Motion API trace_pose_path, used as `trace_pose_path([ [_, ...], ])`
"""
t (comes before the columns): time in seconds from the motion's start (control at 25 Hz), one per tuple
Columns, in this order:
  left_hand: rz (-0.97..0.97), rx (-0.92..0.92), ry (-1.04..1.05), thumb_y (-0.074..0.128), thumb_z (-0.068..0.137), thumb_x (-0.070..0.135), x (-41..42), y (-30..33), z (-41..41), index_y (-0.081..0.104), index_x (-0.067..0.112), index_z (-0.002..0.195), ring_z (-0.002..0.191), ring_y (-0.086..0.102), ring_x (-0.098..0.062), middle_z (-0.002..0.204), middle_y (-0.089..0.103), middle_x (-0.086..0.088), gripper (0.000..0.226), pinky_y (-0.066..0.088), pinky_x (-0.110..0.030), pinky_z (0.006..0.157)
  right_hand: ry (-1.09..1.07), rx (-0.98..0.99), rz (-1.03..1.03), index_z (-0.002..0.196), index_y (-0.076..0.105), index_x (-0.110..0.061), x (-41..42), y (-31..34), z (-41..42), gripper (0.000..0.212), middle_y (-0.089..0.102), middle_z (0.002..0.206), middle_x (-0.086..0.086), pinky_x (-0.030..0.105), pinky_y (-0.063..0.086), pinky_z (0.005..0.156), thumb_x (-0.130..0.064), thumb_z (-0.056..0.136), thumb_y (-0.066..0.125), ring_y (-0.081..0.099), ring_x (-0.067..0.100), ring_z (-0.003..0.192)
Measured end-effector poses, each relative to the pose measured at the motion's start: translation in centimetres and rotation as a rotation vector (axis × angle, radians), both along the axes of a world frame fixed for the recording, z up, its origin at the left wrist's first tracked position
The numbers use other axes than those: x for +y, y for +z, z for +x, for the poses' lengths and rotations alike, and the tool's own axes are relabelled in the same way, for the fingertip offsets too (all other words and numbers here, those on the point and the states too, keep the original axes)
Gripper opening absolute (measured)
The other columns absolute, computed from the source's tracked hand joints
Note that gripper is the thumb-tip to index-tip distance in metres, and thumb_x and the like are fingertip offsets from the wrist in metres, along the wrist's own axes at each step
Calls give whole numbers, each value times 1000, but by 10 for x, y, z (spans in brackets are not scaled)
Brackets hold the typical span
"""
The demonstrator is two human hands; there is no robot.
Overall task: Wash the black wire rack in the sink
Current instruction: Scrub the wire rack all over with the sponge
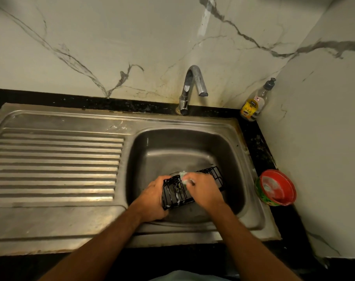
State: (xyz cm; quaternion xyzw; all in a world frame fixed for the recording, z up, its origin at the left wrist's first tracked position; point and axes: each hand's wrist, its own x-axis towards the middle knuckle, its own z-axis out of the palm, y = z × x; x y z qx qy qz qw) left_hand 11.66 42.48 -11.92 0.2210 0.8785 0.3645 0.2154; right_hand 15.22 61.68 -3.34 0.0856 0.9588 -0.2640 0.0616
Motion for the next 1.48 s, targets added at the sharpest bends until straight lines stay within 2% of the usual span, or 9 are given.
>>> trace_pose_path([
  [0.12,-6,-12,16,78,62,33,0,-2,-2,29,32,146,128,52,-13,134,55,5,98,37,-15,105,18,-17,19,99,77,-18,0,-14,17,25,71,99,5,35,52,90,-14,83,59,65,19,92],
  [0.32,-33,-2,-3,79,62,35,1,-5,-1,26,34,149,132,48,-13,139,52,5,102,38,-23,111,-94,-83,40,98,74,-12,-7,-5,16,26,73,97,10,34,53,87,-5,78,58,67,27,93],
  [0.52,-15,-2,6,82,63,34,0,-2,1,28,34,147,129,49,-11,136,53,7,100,40,-23,110,-63,-103,144,103,69,-13,-20,-6,-2,19,73,97,11,35,53,85,-18,92,55,67,30,96],
  [0.68,-38,-15,-10,79,61,31,1,0,-1,23,36,149,130,48,-13,137,52,2,105,39,-26,113,-38,-213,67,94,75,-10,4,-10,9,18,74,88,11,35,57,83,-19,92,60,70,26,87],
  [0.84,-38,-13,-8,81,60,30,3,-2,-2,26,35,150,131,47,-12,138,51,4,106,39,-29,115,-128,-58,57,80,74,-12,13,2,1,13,72,93,11,33,56,84,-11,88,64,70,25,88],
  [1.04,-46,24,8,81,63,30,2,-8,-2,31,29,151,136,43,-13,144,48,6,102,35,-28,117,-46,-127,73,102,78,-16,26,-5,1,20,74,94,9,32,56,85,-20,92,61,70,24,88],
  [1.2,-58,40,-16,81,65,28,4,-9,-3,29,25,153,139,41,-14,147,45,4,102,33,-28,119,-90,-191,-12,89,78,-12,37,-8,5,15,71,72,2,23,53,64,-17,84,65,64,11,65],
  [1.36,-81,15,22,84,66,33,4,-4,-3,30,21,152,138,43,-16,147,43,1,103,32,-25,118,-260,-74,-49,95,78,-14,25,-19,-4,18,75,90,5,25,54,79,-15,87,62,69,19,84],
  [1.48,-93,2,20,84,68,29,3,-3,-3,30,24,151,136,47,-18,147,43,1,99,35,-28,117,-220,-172,-67,84,77,-14,24,-24,-5,11,75,79,5,26,57,75,-18,83,67,69,17,75],
])
